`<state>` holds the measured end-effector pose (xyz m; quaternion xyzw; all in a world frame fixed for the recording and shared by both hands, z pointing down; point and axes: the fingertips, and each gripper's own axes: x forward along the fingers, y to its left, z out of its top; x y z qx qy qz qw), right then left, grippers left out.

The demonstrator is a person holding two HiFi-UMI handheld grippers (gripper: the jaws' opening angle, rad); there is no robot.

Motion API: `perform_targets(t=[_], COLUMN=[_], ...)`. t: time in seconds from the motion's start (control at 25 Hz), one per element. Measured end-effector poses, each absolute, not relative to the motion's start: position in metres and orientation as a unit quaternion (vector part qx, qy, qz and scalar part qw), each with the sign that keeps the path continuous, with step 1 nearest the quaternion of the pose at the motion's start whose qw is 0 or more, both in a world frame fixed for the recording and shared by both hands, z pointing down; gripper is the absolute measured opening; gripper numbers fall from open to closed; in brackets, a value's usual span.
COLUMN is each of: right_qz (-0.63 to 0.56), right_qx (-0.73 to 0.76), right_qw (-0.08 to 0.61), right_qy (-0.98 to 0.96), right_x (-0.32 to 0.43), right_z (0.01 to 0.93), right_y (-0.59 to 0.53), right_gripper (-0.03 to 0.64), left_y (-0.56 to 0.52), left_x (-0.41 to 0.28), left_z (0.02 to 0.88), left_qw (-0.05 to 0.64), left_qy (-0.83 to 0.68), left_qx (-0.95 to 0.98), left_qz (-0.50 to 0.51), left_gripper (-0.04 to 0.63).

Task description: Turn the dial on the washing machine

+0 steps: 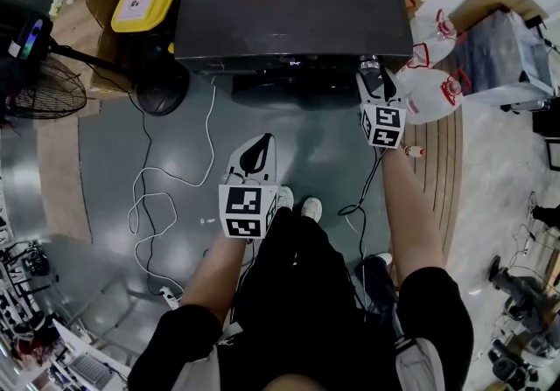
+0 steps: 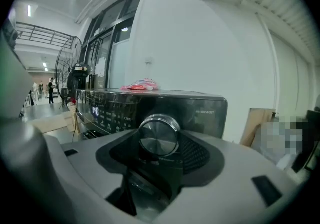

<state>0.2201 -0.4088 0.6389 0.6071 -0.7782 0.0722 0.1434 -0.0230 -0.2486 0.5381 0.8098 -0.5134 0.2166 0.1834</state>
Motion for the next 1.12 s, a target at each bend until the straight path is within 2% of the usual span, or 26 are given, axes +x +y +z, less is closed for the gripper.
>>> perform_targets(t=[0.48, 0.8, 1.12], right_qz=[0.213, 0.243, 0.303], right_qx=[0.604, 0.606, 0.597], right_qw=[0.033, 0.006, -0.065], right_qy=[-0.767, -0.757, -0.740], right_x=[0.227, 0.228, 0.231], right_z=[0.641, 0.640, 0.640], right_y=[-0.409, -0.408, -0.408], right_gripper=[0.257, 0.258, 0.258], left_y=[-0.245, -0.240, -0.237], left_x=[-0.028, -0.032, -0.037], left_z=[0.534, 0.532, 0.532], left_qw=[0.181, 0.180, 0.181], left_qy=[-0.520, -0.522, -0.524], left_qx=[0.806, 0.805, 0.802], left_qz=[0.217, 0.218, 0.222], left_gripper=[0.009, 0.009, 0.009])
